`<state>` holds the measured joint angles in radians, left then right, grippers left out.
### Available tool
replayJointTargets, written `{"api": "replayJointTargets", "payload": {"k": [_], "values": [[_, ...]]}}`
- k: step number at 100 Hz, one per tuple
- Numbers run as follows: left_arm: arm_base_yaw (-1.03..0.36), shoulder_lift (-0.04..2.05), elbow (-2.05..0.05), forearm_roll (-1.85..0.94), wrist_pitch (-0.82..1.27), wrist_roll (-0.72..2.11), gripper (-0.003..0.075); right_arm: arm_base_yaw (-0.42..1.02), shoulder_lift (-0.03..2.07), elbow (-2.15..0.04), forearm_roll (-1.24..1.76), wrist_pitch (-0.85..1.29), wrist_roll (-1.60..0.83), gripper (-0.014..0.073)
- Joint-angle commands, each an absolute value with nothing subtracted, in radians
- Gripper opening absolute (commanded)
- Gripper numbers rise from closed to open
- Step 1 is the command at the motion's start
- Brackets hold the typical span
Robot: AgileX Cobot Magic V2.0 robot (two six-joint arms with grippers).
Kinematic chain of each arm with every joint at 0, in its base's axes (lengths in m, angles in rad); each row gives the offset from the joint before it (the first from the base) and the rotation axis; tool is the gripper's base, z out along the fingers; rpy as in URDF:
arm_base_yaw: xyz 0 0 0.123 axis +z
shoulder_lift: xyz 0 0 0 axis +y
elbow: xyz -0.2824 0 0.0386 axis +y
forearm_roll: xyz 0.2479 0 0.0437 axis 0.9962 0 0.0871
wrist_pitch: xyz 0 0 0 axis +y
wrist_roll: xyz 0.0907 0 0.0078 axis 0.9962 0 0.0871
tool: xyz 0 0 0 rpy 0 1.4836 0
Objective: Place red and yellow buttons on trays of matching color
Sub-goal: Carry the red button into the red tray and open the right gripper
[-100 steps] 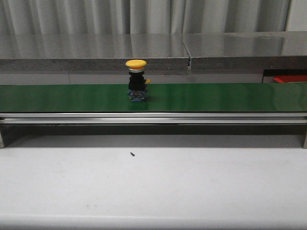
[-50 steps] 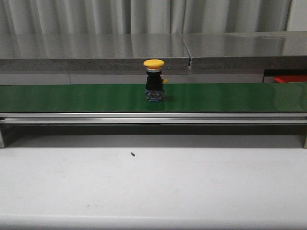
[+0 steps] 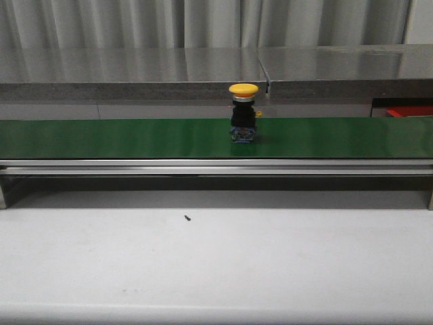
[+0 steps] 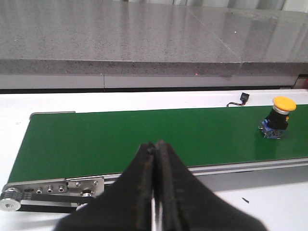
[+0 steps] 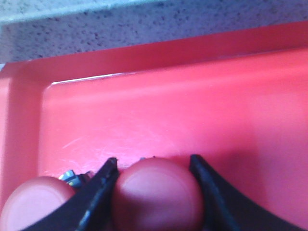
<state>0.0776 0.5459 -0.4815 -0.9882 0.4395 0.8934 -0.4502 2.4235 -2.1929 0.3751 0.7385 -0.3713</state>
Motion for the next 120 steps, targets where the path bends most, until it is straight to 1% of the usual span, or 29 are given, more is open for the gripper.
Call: {"api": "replayJointTargets", "payload": {"k": [1, 51, 57, 64, 71, 76, 81, 88, 92, 104, 120], "values": [[0.071, 0.546, -0.507, -1.022, 0.397, 0.893, -0.0019, -0.456, 2.353, -2.228, 0.393, 0.676, -0.371, 0.0185], [0.071, 0.546, -0.507, -1.022, 0.397, 0.893, -0.0019, -0.456, 2.392, -2.228, 0.393, 0.698, -0.379, 0.0185], [0.071, 0.546, -0.507, -1.022, 0.397, 0.893, -0.0019, -0.456, 2.393, -2.228, 0.393, 0.696, -0.379, 0.0195], [0.071, 0.546, -0.507, -1.022, 0.397, 0.893, -0.0019, -0.456, 2.393, -2.228, 0.393, 0.690, -0.379, 0.0255], [0.071, 0.546, -0.507, -1.022, 0.397, 0.893, -0.0019, -0.456, 2.393, -2.228, 0.393, 0.684, -0.379, 0.0371], [0.071, 0.546, -0.507, -1.022, 0.397, 0.893, -0.0019, -0.456, 2.393, -2.228, 0.393, 0.682, -0.379, 0.0479], [0.071, 0.546, -0.507, -1.022, 0.397, 0.893, -0.0019, -0.456, 2.393, -2.228, 0.393, 0.679, -0.379, 0.0559], [0.071, 0.546, -0.507, -1.022, 0.397, 0.893, -0.0019, -0.456, 2.392, -2.228, 0.393, 0.673, -0.379, 0.0627], [0.071, 0.546, -0.507, -1.022, 0.397, 0.893, -0.0019, -0.456, 2.392, -2.228, 0.393, 0.668, -0.379, 0.0638], [0.071, 0.546, -0.507, -1.022, 0.397, 0.893, -0.0019, -0.456, 2.388, -2.231, 0.393, 0.663, -0.379, 0.0636], [0.071, 0.546, -0.507, -1.022, 0.397, 0.893, -0.0019, -0.456, 2.388, -2.290, 0.388, 0.703, -0.379, 0.0636]]}}
